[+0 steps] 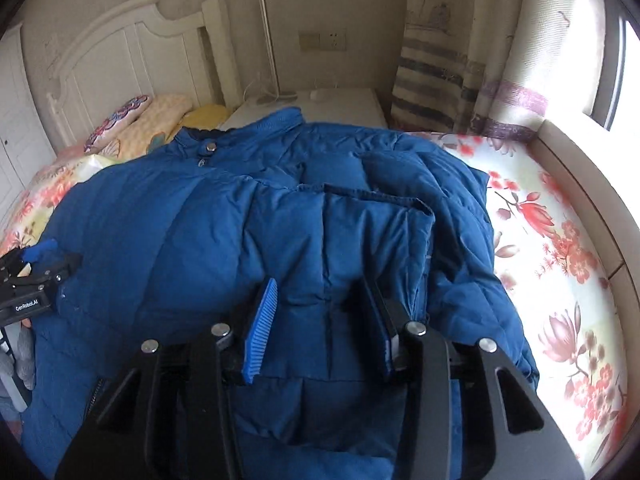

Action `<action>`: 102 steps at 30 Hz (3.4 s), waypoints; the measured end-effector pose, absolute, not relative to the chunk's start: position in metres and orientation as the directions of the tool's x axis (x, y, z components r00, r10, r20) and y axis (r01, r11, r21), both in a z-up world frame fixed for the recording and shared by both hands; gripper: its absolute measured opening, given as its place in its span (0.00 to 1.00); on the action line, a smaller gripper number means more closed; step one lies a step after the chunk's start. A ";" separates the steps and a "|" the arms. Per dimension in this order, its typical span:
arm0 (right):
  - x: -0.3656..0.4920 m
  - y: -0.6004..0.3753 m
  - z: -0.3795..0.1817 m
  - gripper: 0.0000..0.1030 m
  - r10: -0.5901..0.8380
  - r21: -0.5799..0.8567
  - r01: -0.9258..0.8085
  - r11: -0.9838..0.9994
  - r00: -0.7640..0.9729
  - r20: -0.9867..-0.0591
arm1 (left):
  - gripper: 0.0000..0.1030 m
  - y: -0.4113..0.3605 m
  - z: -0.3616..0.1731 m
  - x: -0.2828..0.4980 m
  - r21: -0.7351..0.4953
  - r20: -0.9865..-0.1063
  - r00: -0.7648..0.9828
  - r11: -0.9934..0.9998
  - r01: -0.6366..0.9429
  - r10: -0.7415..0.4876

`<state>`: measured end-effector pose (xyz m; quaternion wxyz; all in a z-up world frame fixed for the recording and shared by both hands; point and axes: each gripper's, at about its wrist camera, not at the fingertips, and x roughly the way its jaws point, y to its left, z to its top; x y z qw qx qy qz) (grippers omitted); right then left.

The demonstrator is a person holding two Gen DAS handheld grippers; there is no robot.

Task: Fold large clothes

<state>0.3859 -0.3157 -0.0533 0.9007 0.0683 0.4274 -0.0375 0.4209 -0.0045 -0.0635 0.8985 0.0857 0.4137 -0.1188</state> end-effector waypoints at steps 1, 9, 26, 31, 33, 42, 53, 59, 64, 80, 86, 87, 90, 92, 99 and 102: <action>0.385 -0.315 -0.056 0.42 -0.011 0.088 0.124 0.988 0.636 -0.772 | 0.88 -0.005 -0.063 0.421 0.056 -0.763 0.630 0.957 0.285 -0.143; 0.386 -0.310 -0.061 0.42 -0.026 0.065 0.122 0.990 0.625 -0.780 | 0.88 -0.002 -0.063 0.419 0.049 -0.762 0.630 0.957 0.285 -0.148; 0.392 -0.305 -0.003 0.48 -0.006 0.081 0.098 0.992 0.676 -0.737 | 0.90 0.013 -0.001 0.439 -0.093 -0.744 0.619 0.956 0.278 -0.252; 0.428 -0.272 -0.023 0.50 0.034 0.061 0.022 0.998 0.632 -0.774 | 0.91 0.008 -0.023 0.487 -0.002 -0.797 0.593 0.982 0.188 -0.115; 0.439 -0.262 -0.049 0.55 0.013 0.022 0.009 1.000 0.573 -0.820 | 0.94 0.005 -0.055 0.497 0.040 -0.834 0.548 0.981 0.189 -0.071; 0.424 -0.295 -0.025 0.55 -0.051 0.015 0.091 0.996 0.686 -0.726 | 0.96 0.007 -0.069 0.491 0.046 -0.812 0.580 0.981 0.187 -0.072; 0.431 -0.342 -0.065 0.57 -0.010 0.105 0.144 0.984 0.632 -0.775 | 0.96 0.003 -0.066 0.484 0.072 -0.789 0.613 0.982 0.175 -0.051; 0.411 -0.334 -0.039 0.56 -0.043 0.098 0.183 0.978 0.639 -0.768 | 0.95 0.021 -0.040 0.469 0.004 -0.761 0.642 0.990 0.141 -0.088; 0.353 -0.265 -0.006 0.67 0.048 0.036 -0.032 0.999 0.696 -0.716 | 0.96 0.014 0.004 0.389 -0.012 -0.687 0.705 0.973 0.229 -0.174; 0.209 -0.177 -0.030 0.70 0.124 0.019 -0.184 0.983 0.579 -0.806 | 0.96 -0.006 -0.023 0.197 0.131 -0.773 0.620 0.921 0.368 -0.137; 0.154 -0.169 -0.032 0.70 0.064 -0.023 -0.137 0.990 0.597 -0.799 | 0.96 -0.005 -0.060 0.136 0.230 -0.777 0.629 0.913 0.336 -0.036; 0.138 -0.166 -0.022 0.71 0.091 -0.011 -0.159 0.987 0.623 -0.777 | 0.96 -0.002 -0.054 0.122 0.216 -0.771 0.635 0.914 0.343 -0.057; 0.101 -0.152 -0.013 0.83 0.110 -0.062 -0.236 0.970 0.649 -0.753 | 0.96 0.011 -0.046 0.082 0.243 -0.739 0.671 0.904 0.353 -0.064; 0.089 -0.141 -0.037 0.84 0.078 -0.121 -0.288 0.950 0.594 -0.801 | 0.96 0.022 -0.059 0.072 0.258 -0.749 0.661 0.898 0.356 -0.046; 0.088 -0.150 -0.063 0.91 0.141 -0.006 -0.241 0.971 0.588 -0.797 | 0.96 0.048 -0.075 0.073 0.135 -0.740 0.655 0.919 0.370 -0.155; 0.087 -0.151 -0.062 0.91 0.142 -0.005 -0.242 0.970 0.589 -0.796 | 0.96 0.048 -0.076 0.074 0.124 -0.737 0.654 0.918 0.376 -0.169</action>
